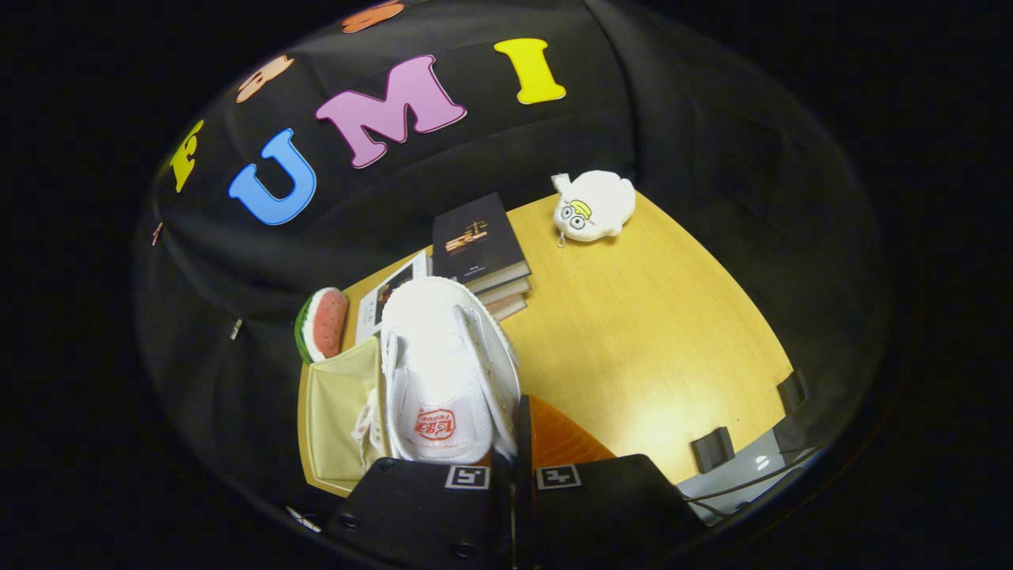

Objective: Open the storage box then place both shoes into the box .Put the left shoe in first, then the right shoe, with the right side of both shoes facing outward in a uniform manner.

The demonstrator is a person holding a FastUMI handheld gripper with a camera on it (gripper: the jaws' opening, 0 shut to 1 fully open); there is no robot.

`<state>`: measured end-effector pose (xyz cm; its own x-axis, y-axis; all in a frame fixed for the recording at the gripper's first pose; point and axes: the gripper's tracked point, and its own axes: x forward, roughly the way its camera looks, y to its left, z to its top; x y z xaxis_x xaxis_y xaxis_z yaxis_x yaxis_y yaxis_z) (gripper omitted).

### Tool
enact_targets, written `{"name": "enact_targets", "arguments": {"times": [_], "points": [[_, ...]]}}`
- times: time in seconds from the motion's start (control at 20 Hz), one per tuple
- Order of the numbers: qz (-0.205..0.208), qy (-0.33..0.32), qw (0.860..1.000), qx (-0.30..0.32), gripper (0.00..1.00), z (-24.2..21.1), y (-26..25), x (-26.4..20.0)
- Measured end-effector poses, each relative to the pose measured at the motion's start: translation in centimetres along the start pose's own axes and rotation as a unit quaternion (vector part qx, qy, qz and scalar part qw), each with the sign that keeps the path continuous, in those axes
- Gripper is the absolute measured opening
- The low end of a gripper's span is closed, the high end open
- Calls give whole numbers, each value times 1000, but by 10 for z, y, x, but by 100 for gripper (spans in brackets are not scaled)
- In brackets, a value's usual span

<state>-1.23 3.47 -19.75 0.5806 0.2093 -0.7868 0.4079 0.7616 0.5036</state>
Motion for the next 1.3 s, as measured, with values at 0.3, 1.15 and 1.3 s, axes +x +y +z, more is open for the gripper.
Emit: {"name": "enact_targets", "arguments": {"times": [0.3, 1.15, 1.3], "points": [[31, 44, 998, 27, 7, -23, 102, 7], [-72, 118, 990, -6, 8, -103, 140, 115], [-20, 122, 992, -17, 60, -110, 166, 112]]}}
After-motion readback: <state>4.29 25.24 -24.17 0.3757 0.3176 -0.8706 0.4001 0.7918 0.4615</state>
